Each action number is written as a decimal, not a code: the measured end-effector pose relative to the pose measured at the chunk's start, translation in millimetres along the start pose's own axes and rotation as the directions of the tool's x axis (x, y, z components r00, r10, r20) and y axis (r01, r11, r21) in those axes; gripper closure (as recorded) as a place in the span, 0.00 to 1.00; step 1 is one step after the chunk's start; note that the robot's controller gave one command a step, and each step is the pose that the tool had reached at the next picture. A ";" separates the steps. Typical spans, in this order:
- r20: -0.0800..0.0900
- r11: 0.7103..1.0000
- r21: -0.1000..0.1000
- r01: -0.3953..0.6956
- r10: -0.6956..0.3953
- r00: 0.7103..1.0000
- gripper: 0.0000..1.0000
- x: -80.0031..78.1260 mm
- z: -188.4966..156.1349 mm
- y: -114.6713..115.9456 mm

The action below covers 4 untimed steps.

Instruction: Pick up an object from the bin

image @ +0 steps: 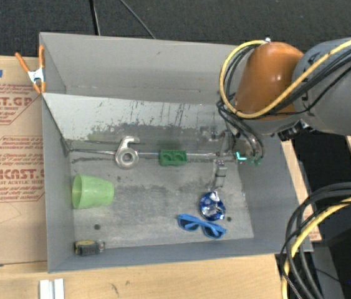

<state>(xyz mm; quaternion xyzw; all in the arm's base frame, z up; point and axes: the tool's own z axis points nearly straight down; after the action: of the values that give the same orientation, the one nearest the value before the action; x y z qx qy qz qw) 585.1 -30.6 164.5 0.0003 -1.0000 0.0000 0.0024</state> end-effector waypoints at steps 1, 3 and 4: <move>-0.001 0.959 -0.001 0.284 -0.284 0.959 0.00 80.6 97.7 -33.3; 0.012 0.724 0.009 0.690 -0.690 0.724 0.00 98.2 93.9 49.5; 0.010 0.726 0.006 0.688 -0.688 0.726 1.00 99.1 94.3 49.4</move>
Offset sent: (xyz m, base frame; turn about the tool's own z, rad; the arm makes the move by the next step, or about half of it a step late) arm -0.0788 -0.0335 -0.0945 -0.2892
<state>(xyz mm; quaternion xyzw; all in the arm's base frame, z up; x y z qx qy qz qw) 485.5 18.8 70.6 0.3707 -0.9288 0.0000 -0.0034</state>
